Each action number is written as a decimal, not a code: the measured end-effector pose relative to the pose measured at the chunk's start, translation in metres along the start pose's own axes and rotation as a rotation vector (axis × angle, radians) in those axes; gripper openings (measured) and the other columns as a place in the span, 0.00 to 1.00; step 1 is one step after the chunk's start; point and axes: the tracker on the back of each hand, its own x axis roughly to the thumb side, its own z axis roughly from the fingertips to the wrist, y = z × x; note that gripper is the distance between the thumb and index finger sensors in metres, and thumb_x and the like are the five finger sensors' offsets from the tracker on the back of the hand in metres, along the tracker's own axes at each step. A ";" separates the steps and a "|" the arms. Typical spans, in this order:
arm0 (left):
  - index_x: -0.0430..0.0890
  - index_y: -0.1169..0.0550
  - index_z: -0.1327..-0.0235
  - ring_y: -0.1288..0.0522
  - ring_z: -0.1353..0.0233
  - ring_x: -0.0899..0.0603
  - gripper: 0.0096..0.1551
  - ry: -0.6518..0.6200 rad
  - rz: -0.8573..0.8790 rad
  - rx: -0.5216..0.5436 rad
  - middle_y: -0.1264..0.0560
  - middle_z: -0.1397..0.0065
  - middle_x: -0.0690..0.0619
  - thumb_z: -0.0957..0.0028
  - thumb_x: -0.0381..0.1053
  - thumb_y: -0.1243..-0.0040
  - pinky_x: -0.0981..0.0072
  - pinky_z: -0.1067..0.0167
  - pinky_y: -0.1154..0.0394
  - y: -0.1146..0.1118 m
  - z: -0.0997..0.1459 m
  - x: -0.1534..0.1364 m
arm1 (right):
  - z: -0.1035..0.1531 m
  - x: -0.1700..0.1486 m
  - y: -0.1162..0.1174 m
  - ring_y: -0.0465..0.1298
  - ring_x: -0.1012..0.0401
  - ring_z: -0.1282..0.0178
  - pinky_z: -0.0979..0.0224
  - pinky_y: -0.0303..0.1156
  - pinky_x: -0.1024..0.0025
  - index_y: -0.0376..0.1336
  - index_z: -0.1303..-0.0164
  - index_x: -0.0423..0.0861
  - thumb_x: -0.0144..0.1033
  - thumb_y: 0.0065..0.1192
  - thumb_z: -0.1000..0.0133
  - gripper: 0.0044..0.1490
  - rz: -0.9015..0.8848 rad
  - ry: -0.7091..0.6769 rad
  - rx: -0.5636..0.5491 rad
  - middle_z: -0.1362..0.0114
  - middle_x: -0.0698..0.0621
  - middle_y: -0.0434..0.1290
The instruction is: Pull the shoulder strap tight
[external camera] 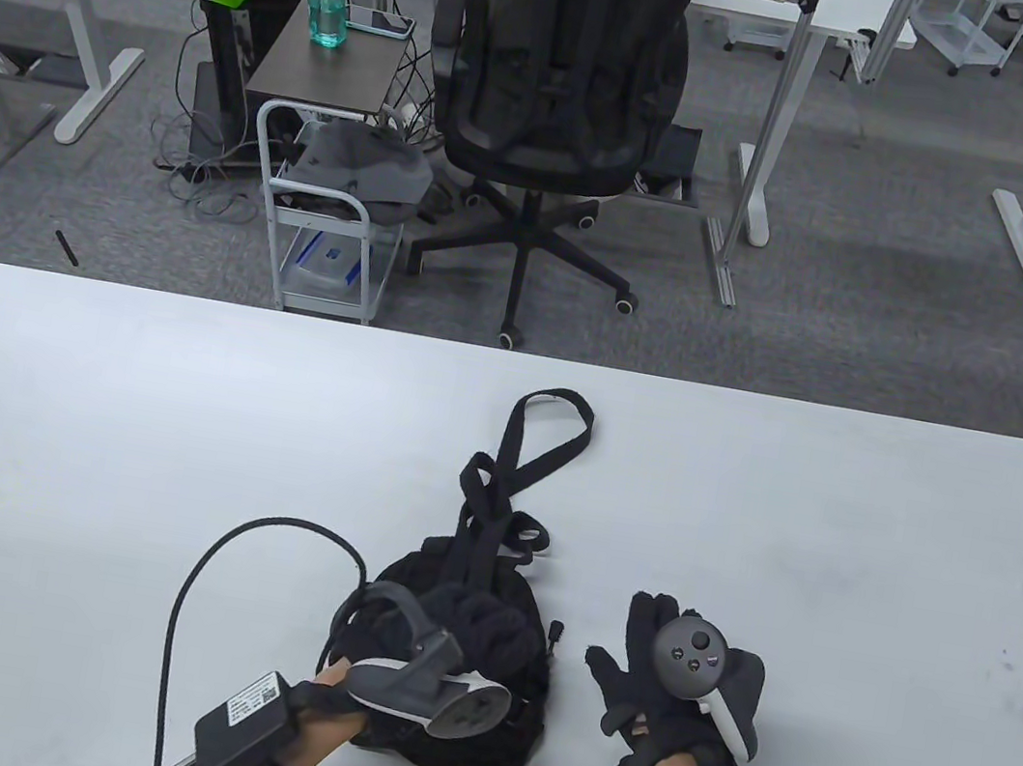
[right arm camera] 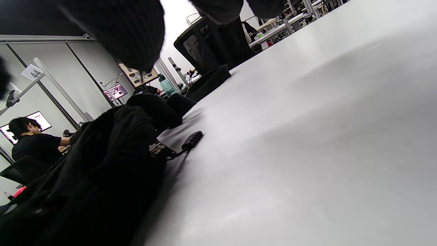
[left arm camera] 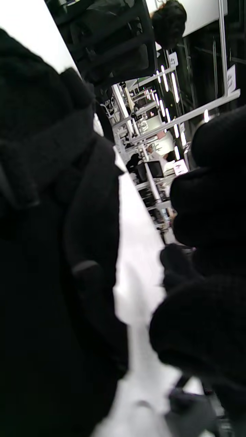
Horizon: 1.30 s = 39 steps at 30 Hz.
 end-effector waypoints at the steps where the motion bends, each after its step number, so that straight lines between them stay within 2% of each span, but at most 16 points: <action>1: 0.63 0.32 0.25 0.25 0.20 0.50 0.47 -0.007 -0.019 -0.039 0.26 0.18 0.62 0.62 0.65 0.28 0.54 0.24 0.27 -0.008 -0.006 0.005 | 0.000 0.002 0.000 0.45 0.29 0.24 0.34 0.35 0.28 0.47 0.21 0.38 0.55 0.61 0.48 0.53 -0.005 -0.006 0.001 0.19 0.32 0.48; 4: 0.63 0.32 0.25 0.25 0.20 0.50 0.46 -0.030 -0.036 -0.129 0.26 0.18 0.62 0.62 0.64 0.28 0.54 0.23 0.27 -0.032 -0.018 0.014 | 0.001 0.005 -0.001 0.45 0.30 0.24 0.34 0.35 0.28 0.48 0.21 0.38 0.55 0.61 0.48 0.53 -0.010 -0.022 0.002 0.19 0.32 0.48; 7: 0.62 0.34 0.25 0.27 0.19 0.49 0.45 -0.009 -0.028 -0.195 0.28 0.18 0.61 0.59 0.62 0.31 0.53 0.23 0.28 -0.048 -0.023 0.018 | 0.001 0.010 -0.001 0.46 0.29 0.24 0.34 0.36 0.28 0.48 0.21 0.38 0.55 0.61 0.48 0.53 -0.008 -0.040 0.006 0.19 0.32 0.49; 22: 0.60 0.32 0.27 0.23 0.24 0.50 0.40 -0.009 -0.007 -0.132 0.24 0.23 0.60 0.57 0.60 0.35 0.55 0.25 0.27 -0.051 -0.016 0.016 | 0.004 0.025 0.005 0.48 0.29 0.24 0.34 0.37 0.27 0.50 0.21 0.38 0.55 0.60 0.48 0.52 0.007 -0.087 0.041 0.20 0.32 0.51; 26: 0.61 0.30 0.28 0.23 0.24 0.49 0.38 -0.004 0.005 -0.056 0.23 0.24 0.60 0.57 0.61 0.36 0.54 0.25 0.27 -0.044 -0.008 0.014 | 0.008 0.032 0.002 0.47 0.29 0.24 0.34 0.37 0.27 0.51 0.22 0.36 0.55 0.62 0.48 0.53 -0.032 -0.115 0.034 0.20 0.31 0.52; 30: 0.60 0.28 0.30 0.22 0.25 0.49 0.38 0.024 0.018 0.053 0.21 0.26 0.60 0.58 0.60 0.37 0.53 0.26 0.26 -0.033 0.001 0.010 | 0.012 0.043 0.000 0.50 0.29 0.24 0.34 0.39 0.26 0.61 0.29 0.34 0.55 0.67 0.50 0.49 -0.050 -0.166 0.043 0.22 0.30 0.58; 32: 0.60 0.28 0.30 0.21 0.26 0.49 0.38 0.040 0.028 0.097 0.21 0.26 0.59 0.59 0.60 0.37 0.53 0.27 0.25 -0.026 0.006 0.008 | 0.014 0.052 0.005 0.55 0.29 0.24 0.34 0.41 0.25 0.67 0.34 0.34 0.54 0.69 0.51 0.45 -0.054 -0.205 0.096 0.24 0.31 0.64; 34: 0.59 0.27 0.30 0.21 0.26 0.49 0.38 0.048 0.047 0.116 0.20 0.27 0.59 0.59 0.60 0.37 0.53 0.27 0.25 -0.023 0.009 0.006 | 0.016 0.061 0.010 0.59 0.30 0.25 0.33 0.44 0.24 0.69 0.37 0.34 0.54 0.71 0.52 0.43 -0.051 -0.236 0.138 0.26 0.32 0.67; 39: 0.56 0.26 0.31 0.19 0.28 0.48 0.37 0.059 0.116 0.142 0.18 0.28 0.58 0.59 0.60 0.36 0.53 0.28 0.24 -0.020 0.011 0.001 | 0.022 0.080 0.018 0.65 0.32 0.26 0.33 0.48 0.24 0.72 0.41 0.35 0.51 0.74 0.53 0.40 0.007 -0.295 0.138 0.29 0.34 0.73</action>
